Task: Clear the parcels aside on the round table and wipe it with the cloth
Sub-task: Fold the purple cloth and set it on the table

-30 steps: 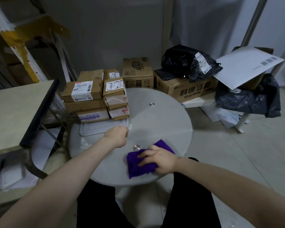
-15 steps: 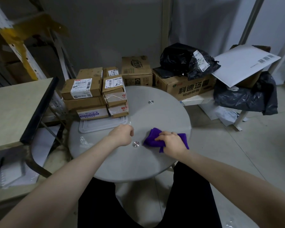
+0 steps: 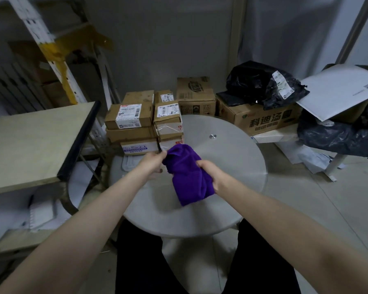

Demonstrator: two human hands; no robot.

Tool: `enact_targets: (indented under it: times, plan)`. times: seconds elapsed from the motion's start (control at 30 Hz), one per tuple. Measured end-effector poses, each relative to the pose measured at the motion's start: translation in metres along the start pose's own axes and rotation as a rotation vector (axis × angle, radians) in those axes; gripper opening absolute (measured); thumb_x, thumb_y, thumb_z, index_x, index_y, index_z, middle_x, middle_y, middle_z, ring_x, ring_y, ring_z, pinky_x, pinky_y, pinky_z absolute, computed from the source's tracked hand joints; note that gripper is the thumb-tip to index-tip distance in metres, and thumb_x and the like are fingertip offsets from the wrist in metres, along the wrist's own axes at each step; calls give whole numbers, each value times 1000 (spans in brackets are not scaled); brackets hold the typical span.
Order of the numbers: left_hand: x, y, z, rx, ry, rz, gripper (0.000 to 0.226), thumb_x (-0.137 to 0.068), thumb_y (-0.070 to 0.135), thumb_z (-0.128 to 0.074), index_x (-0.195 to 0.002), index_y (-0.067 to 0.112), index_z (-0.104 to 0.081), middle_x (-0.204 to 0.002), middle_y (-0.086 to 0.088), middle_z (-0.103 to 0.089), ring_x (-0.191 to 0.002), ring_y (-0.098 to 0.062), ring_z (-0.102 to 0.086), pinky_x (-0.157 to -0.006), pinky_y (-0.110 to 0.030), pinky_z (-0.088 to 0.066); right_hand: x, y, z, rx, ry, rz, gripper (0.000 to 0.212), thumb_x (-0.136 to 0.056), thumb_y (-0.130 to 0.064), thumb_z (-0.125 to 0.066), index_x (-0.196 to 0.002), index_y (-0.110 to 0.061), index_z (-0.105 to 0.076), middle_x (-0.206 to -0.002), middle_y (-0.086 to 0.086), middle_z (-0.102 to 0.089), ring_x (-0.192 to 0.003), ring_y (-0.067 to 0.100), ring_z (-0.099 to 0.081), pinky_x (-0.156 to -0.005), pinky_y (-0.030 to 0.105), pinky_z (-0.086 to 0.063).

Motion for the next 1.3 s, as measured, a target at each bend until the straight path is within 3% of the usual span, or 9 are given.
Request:
enact_targets:
  times: [0.17, 0.4, 0.57, 0.7, 0.8, 0.9, 1.07, 1.17, 1.3]
  plan:
    - [14, 3, 11, 321, -309, 156, 54, -80, 39, -71, -123, 13, -53, -119, -11, -62, -109, -29, -59, -100, -46, -44, -7, -16, -19, -103, -89, -40, 22, -97, -22, -46, -83, -10, -57, -52, 6, -65, -44, 18, -64, -59, 29, -51]
    - [-1, 7, 26, 645, -13, 85, 33, -81, -2, -65, -112, 9, -61, -95, -10, -70, -81, -24, -66, -72, -36, -55, -28, -17, -30, 206, -287, -32, 56, -82, -65, -53, -114, -20, -62, -103, 7, -73, -102, 29, -67, -91, 42, -52]
    - [-16, -8, 49, 770, 127, 112, 38, -76, -14, -57, -108, 6, -61, -98, -13, -68, -81, -25, -64, -63, -35, -55, -40, -25, -39, 671, -159, 274, 58, -74, 1, -74, -126, -10, -50, -117, 11, -64, -102, 28, -64, -87, 40, -56]
    - [-23, -11, 70, 737, 168, 53, 36, -79, -17, -49, -100, 11, -56, -94, -10, -61, -77, -24, -59, -60, -35, -56, -49, -55, -50, 944, -61, 707, 47, -73, 1, -60, -118, -13, -60, -108, 6, -61, -100, 26, -60, -87, 40, -52]
    - [-33, -7, 81, 703, 227, 68, 32, -85, -5, -55, -109, 17, -54, -89, -4, -60, -78, -18, -59, -79, -39, -51, -53, -75, -66, 1197, 56, 996, 50, -72, -2, -61, -118, -22, -61, -106, -5, -54, -101, 20, -55, -83, 38, -50]
    - [-42, -3, 88, 914, 191, 147, 20, -96, 22, -50, -115, 16, -54, -79, -7, -63, -72, -19, -65, -71, -38, -55, -54, -88, -82, 1363, 124, 1296, 47, -66, -1, -61, -109, -20, -61, -105, -4, -60, -100, 21, -54, -71, 36, -50]
    - [-60, -13, 97, 1170, -1, 98, 67, -85, 72, -36, -122, 21, -57, -114, -14, -64, -108, -39, -60, -98, -57, -45, -73, -84, -93, 1545, 127, 1616, 39, -58, 2, -61, -92, -15, -68, -92, 6, -63, -86, 19, -44, -49, 26, -38]
    - [-61, -20, 96, 883, 120, 82, 44, -81, 29, -69, -122, 16, -59, -116, -14, -67, -103, -34, -65, -86, -48, -54, -86, -68, -94, 1615, 91, 1714, 30, -71, -7, -48, -90, -17, -70, -87, 8, -63, -81, 21, -44, -51, 28, -37]
    - [-76, -32, 98, 568, 379, 16, 57, -69, -10, -67, -122, 10, -57, -112, -13, -67, -102, -33, -64, -89, -48, -54, -106, -42, -90, 1790, 66, 1753, 34, -78, -6, -45, -94, -21, -71, -88, 6, -63, -75, 23, -51, -61, 31, -31]
Point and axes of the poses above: each hand's wrist, its own x-axis away from the middle knuckle, its own z-axis out of the back of the hand, y = z × x, the point moved 2 cm from there along -x, towards the middle knuckle
